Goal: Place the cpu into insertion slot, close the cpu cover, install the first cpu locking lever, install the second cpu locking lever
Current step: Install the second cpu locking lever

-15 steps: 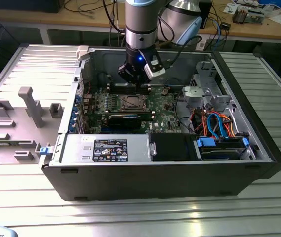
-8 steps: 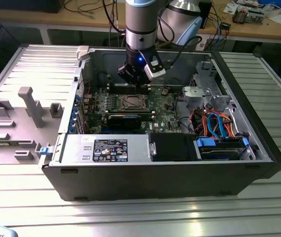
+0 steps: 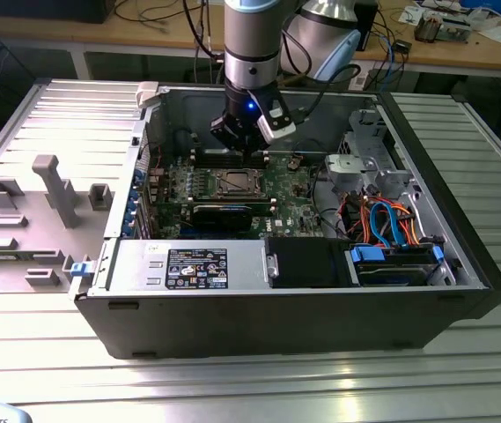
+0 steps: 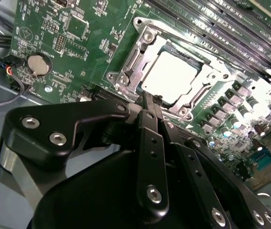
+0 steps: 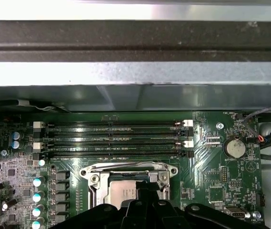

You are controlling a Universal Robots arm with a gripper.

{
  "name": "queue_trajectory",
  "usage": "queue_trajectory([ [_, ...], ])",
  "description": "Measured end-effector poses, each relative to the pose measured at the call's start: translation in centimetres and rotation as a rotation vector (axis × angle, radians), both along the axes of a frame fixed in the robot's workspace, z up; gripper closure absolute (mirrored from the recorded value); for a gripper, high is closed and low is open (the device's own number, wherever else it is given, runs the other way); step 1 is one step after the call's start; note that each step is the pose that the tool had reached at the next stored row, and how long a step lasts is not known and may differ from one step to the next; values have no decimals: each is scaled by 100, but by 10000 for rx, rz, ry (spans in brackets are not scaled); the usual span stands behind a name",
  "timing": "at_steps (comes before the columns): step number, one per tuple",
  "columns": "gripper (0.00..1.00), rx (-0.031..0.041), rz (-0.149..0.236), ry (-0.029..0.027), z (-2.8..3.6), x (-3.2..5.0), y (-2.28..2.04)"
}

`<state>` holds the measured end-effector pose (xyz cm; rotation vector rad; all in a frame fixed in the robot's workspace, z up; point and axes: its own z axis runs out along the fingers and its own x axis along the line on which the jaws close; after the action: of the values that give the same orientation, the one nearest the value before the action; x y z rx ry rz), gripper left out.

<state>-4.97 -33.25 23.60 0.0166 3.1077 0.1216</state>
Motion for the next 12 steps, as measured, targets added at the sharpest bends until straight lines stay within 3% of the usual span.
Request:
queue_trajectory([
  [6, 89, 0, 0, -1, 155, 0, 0],
  [9, 89, 2, 0, -2, 158, 0, -16],
  [12, 89, 1, -1, -2, 149, 0, -77],
])
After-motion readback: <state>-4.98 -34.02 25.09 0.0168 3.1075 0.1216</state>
